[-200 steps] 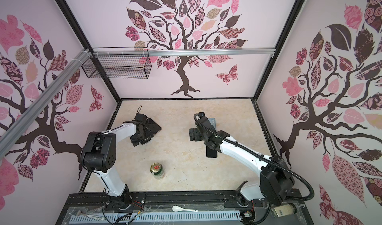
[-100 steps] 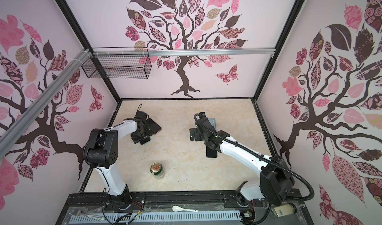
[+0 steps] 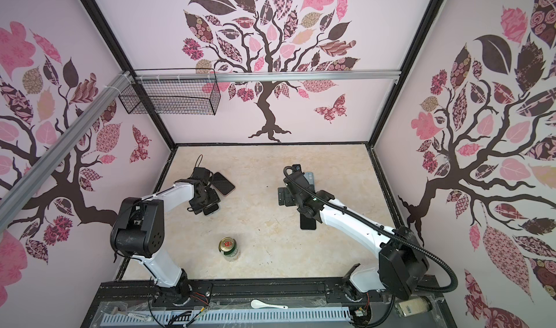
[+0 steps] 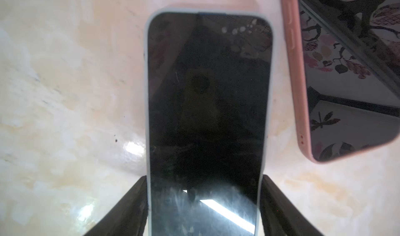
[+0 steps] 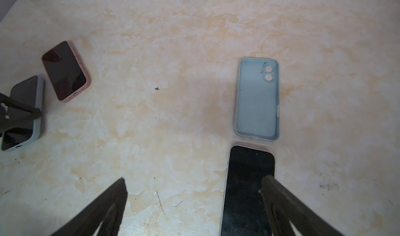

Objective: Take the phone out of the phone case
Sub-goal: Pick up the phone from the middle-left of the table.

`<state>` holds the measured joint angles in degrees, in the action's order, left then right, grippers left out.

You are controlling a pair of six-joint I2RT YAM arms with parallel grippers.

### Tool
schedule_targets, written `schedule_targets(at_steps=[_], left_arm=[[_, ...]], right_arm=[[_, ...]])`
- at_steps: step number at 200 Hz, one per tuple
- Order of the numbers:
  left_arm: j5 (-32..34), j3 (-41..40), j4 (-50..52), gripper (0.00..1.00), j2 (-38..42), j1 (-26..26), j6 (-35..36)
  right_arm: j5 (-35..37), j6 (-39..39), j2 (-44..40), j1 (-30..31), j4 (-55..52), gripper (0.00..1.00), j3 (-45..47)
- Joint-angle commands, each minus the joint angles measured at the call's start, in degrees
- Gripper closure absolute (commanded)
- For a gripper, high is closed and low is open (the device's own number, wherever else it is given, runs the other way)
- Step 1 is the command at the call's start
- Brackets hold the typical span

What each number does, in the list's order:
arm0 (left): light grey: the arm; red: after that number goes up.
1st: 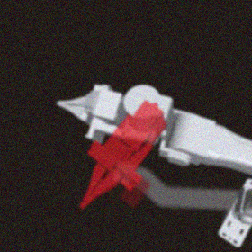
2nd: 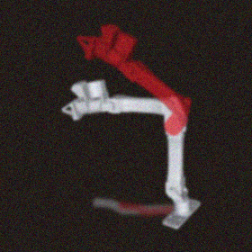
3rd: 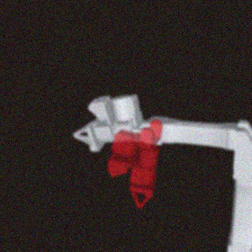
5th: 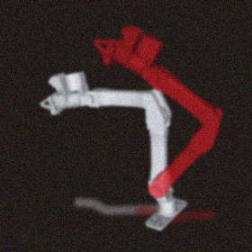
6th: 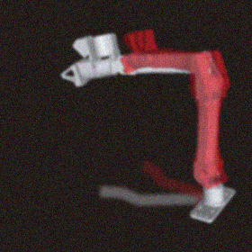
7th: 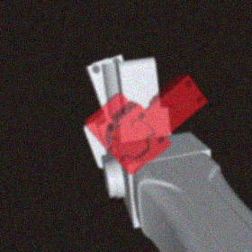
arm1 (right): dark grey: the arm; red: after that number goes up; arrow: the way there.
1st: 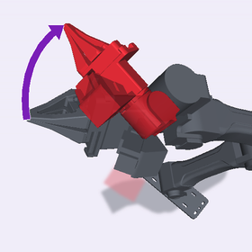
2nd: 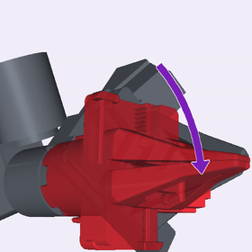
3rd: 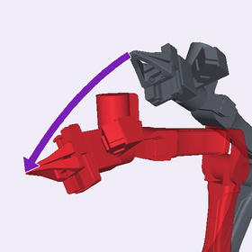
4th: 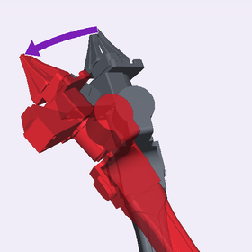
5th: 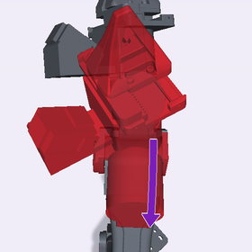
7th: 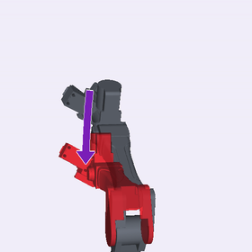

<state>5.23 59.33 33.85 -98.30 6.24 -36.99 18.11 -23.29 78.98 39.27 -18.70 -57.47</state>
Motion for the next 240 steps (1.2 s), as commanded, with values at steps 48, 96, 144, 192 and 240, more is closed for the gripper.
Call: schedule_targets(at_steps=[48, 96, 144, 192, 240], left_arm=[[-3.45, -3.51, -4.93, 0.46, 11.1, 0.55, 4.47], [-2.27, -0.15, -5.17, 0.46, 17.31, 12.01, 10.98], [-2.16, 2.84, -8.31, 0.47, 20.8, 26.27, 16.55], [-1.55, 5.38, -10.32, 0.47, 21.5, 36.74, 21.63], [-3.59, 6.67, -10.99, 0.47, 20.0, 40.56, 24.2]], right_arm=[[-5.33, -7.15, -3.66, -7.43, -1.73, 0.0, 1.84], [-18.69, -8.44, -9.15, -13.27, 4.98, 0.01, 5.11], [-33.43, -7.87, -9.03, -17.89, 3.36, 0.0, 0.3], [-52.55, -6.06, -6.57, -20.11, 0.33, 0.01, -5.72], [-61.63, -6.04, -3.18, -20.15, -0.24, 0.16, -6.3]])
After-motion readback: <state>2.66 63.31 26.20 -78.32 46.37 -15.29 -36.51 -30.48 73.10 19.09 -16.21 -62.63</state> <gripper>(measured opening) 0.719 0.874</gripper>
